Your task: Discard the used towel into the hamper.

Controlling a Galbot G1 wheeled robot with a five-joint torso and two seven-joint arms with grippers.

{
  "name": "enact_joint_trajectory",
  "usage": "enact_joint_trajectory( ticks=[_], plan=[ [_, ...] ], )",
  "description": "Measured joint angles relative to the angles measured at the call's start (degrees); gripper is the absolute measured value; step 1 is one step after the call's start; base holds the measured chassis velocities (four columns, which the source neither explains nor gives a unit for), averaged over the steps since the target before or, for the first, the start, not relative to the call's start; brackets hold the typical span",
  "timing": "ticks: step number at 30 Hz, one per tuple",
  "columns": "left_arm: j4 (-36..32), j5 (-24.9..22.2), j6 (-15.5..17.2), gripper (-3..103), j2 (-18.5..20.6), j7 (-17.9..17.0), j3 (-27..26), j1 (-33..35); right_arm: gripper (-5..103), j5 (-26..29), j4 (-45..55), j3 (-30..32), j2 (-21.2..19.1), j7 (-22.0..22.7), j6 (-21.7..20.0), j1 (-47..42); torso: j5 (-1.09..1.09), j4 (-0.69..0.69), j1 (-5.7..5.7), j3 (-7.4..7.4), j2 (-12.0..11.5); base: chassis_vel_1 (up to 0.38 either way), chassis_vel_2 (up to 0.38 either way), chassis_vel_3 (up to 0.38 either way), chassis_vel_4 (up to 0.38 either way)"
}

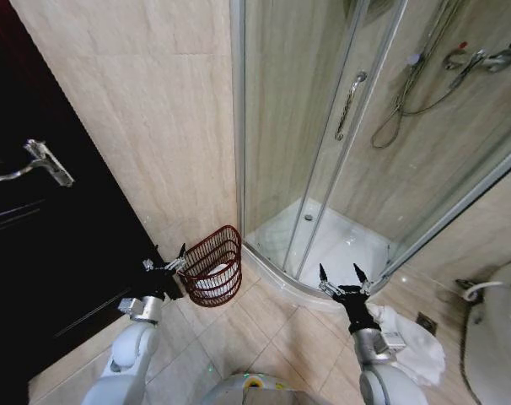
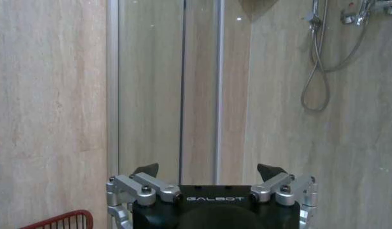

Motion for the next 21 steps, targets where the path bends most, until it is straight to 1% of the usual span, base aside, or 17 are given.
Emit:
enact_joint_trajectory(
  ticks=[8,13,15,16,19,20,21],
  plan=[
    [-0.1,0.7,-0.7,100,-0.1,2.1,0.1,-0.7,100,-0.2,0.5,0.0,0.1,0.4,0.0,0.0,0.00,0.01,0.20,0.23,0.4,0.000,0.000,0.000,0.000],
    [-0.4,0.7,-0.6,100,-0.2,2.2,-0.1,-0.6,100,-0.2,1.0,0.2,0.3,0.5,-0.4,-0.1,0.00,0.01,0.80,0.93,1.7,0.000,0.000,0.000,0.000],
    [-1.3,0.2,0.6,100,0.3,2.1,-0.4,0.1,100,-0.2,2.5,0.2,0.6,0.7,-2.2,-0.2,-0.01,0.01,1.14,1.32,2.5,0.000,0.000,0.000,0.000],
    [-1.3,0.2,0.6,100,0.3,2.1,-0.4,0.1,100,-0.2,2.5,0.2,0.6,0.7,-2.2,-0.2,-0.01,0.01,1.14,1.32,2.5,0.000,0.000,0.000,0.000],
    [-3.8,-1.8,2.6,100,1.4,1.4,-1.4,1.8,100,-0.1,5.1,-0.1,1.0,2.0,-4.6,-0.1,-0.01,0.02,1.61,1.95,3.6,0.000,0.000,0.000,0.000],
    [-3.8,-1.8,2.6,100,1.4,1.4,-1.4,1.8,100,-0.1,5.1,-0.1,1.0,2.0,-4.6,-0.1,-0.01,0.02,1.61,1.95,3.6,0.000,0.000,0.000,0.000],
    [-4.8,-2.2,3.0,100,1.5,0.9,-1.9,2.6,100,-0.1,5.8,-0.4,1.2,2.4,-5.6,0.1,0.00,0.01,1.79,2.19,4.0,0.000,0.000,0.000,0.000]
  ],
)
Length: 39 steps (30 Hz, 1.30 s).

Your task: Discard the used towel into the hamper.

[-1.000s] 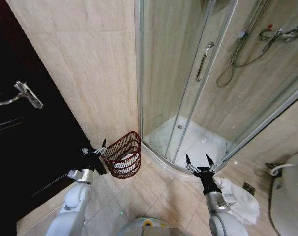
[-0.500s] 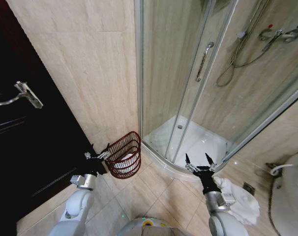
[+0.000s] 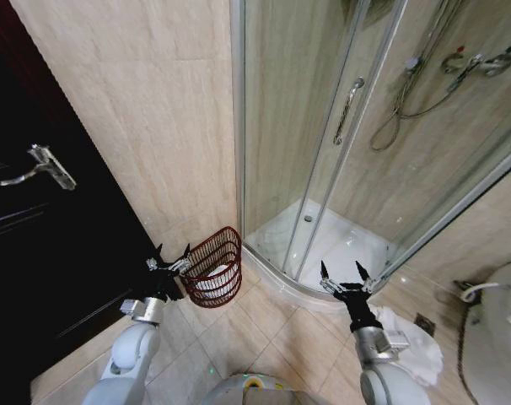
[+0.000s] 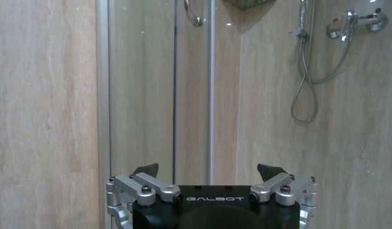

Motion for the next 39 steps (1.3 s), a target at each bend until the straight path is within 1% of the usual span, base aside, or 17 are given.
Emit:
enact_joint_trajectory(
  ticks=[2,7,8,10,11,15,16,19,20,22,24,26,28,31,35,36,39],
  plan=[
    [-1.5,0.1,0.2,100,0.0,-0.5,-0.5,1.6,100,0.0,0.5,-0.4,0.2,0.1,-1.3,0.8,-0.01,0.00,0.32,0.40,0.7,0.000,0.000,0.000,0.000],
    [-3.8,0.5,0.3,100,-0.2,-0.7,-0.7,3.6,100,-0.2,0.6,-1.4,-0.2,0.4,-2.4,1.8,0.00,0.02,0.84,0.93,1.8,0.000,0.000,0.000,0.000],
    [-4.7,0.5,0.5,100,-0.3,-0.7,-0.8,3.9,100,-0.2,1.0,-1.7,-0.4,0.5,-3.2,1.9,0.00,0.00,0.99,1.16,2.1,0.000,0.000,0.000,0.000],
    [-6.5,0.5,1.6,100,-0.7,-0.9,-1.4,4.2,100,-0.2,1.7,-1.8,-0.5,0.5,-4.6,2.3,0.01,0.00,1.35,1.61,3.0,0.000,0.000,0.000,0.000],
    [-6.5,0.5,1.6,100,-0.7,-0.9,-1.4,4.2,100,-0.2,1.7,-1.8,-0.5,0.5,-4.6,2.3,0.01,0.00,1.35,1.61,3.0,0.000,0.000,0.000,0.000],
    [-8.5,1.5,3.8,100,-0.7,-2.0,-1.3,3.6,100,0.5,2.0,-0.5,-0.5,0.5,-5.0,1.9,0.00,0.01,1.95,2.32,4.3,0.000,0.000,0.000,0.000],
    [-8.5,1.5,3.8,100,-0.7,-2.0,-1.3,3.6,100,0.5,2.0,-0.5,-0.5,0.5,-5.0,1.9,0.00,0.01,1.95,2.32,4.3,0.000,0.000,0.000,0.000],
    [-9.4,2.0,4.9,100,-0.2,-2.3,-0.7,2.7,100,1.4,2.6,1.1,0.1,0.0,-2.7,-0.3,0.00,0.00,2.45,2.94,5.4,0.000,0.000,0.000,0.000],
    [-9.4,2.0,4.9,100,-0.2,-2.3,-0.7,2.7,100,1.4,2.6,1.1,0.1,0.0,-2.7,-0.3,0.00,0.00,2.45,2.94,5.4,0.000,0.000,0.000,0.000],
    [-10.1,2.2,5.8,100,0.2,-2.4,0.2,1.9,100,3.0,3.2,3.0,1.1,-2.5,-1.8,-2.1,0.00,-0.01,2.78,3.40,6.2,0.000,0.000,0.000,0.000],
    [-10.4,2.3,6.3,100,0.4,-2.5,0.4,1.5,100,3.7,3.2,3.6,1.1,-3.3,-1.2,-2.6,0.00,-0.01,2.92,3.59,6.5,0.000,0.000,0.000,0.000],
    [-11.1,2.3,7.8,100,1.0,-2.8,0.7,-0.1,100,4.9,2.8,4.7,0.5,-4.3,-0.1,-2.9,0.00,0.00,3.24,3.97,7.2,0.000,0.000,0.000,0.000],
    [-11.3,2.3,8.5,100,1.2,-3.0,0.8,-0.8,100,5.4,2.6,5.1,0.2,-4.5,-0.1,-2.8,0.01,-0.01,3.39,4.15,7.5,0.000,0.000,0.000,0.000],
    [-11.5,2.0,10.0,100,1.9,-3.7,1.3,-2.2,100,6.1,2.1,4.9,-0.9,-4.7,-0.5,-1.9,0.01,0.00,3.91,4.74,8.6,0.000,0.000,0.000,0.000],
    [-11.3,2.0,9.9,100,2.4,-3.6,2.3,-2.0,100,5.9,2.2,2.9,-0.2,-6.0,0.8,-2.7,0.01,0.00,4.42,5.43,9.8,0.000,0.000,0.000,0.000],
    [-11.3,2.0,9.9,100,2.4,-3.6,2.3,-2.0,100,5.9,2.2,2.9,-0.2,-6.0,0.8,-2.7,0.01,0.00,4.42,5.43,9.8,0.000,0.000,0.000,0.000],
    [-10.0,1.9,8.8,100,2.6,-3.0,3.1,-2.5,100,4.7,3.2,2.0,0.8,-6.6,2.6,-3.6,-0.01,0.01,4.90,6.00,10.9,0.000,0.000,0.000,0.000]
  ],
)
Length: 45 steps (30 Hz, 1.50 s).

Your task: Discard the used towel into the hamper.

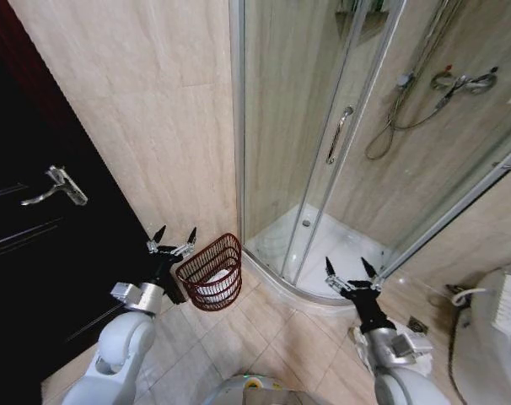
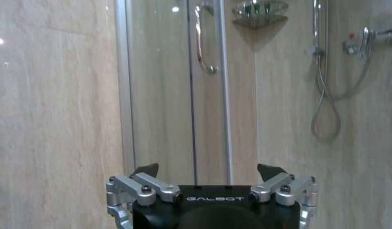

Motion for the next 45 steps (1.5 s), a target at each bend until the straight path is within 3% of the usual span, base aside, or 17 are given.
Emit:
enact_joint_trajectory(
  ticks=[15,45],
  plan=[
    [0.3,0.3,1.1,100,-1.8,-0.9,0.0,-1.1,100,-0.9,1.8,0.3,-0.2,0.9,-3.4,0.5,0.01,-0.01,1.92,2.24,4.1,0.000,0.000,0.000,0.000],
    [-3.0,-0.9,2.1,100,-1.2,-2.3,-1.3,-0.4,100,-1.3,2.0,0.9,-0.4,2.0,-3.0,1.2,0.01,-0.01,5.97,7.03,13.0,0.000,0.000,0.000,0.000]
  ],
)
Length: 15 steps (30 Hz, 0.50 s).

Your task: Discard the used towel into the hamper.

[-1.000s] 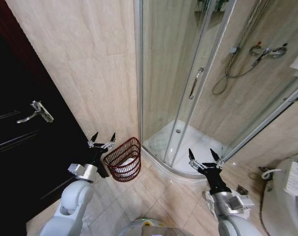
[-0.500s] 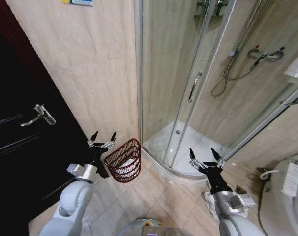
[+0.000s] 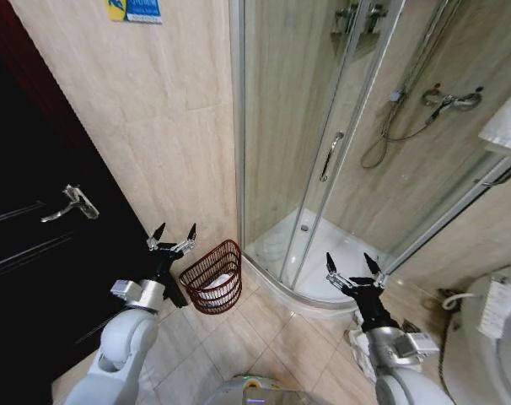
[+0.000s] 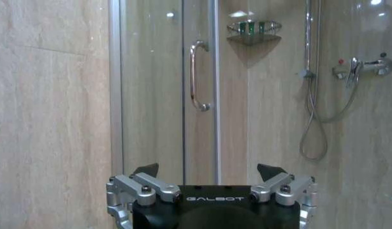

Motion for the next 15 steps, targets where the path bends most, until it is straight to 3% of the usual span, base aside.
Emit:
enact_joint_trajectory(
  ticks=[15],
  plan=[
    [-0.4,-0.9,0.4,100,0.3,0.0,-1.1,0.2,100,1.0,0.6,0.7,-0.6,0.1,-0.5,0.0,0.00,0.00,2.23,2.57,4.8,0.000,0.000,0.000,0.000]
  ],
)
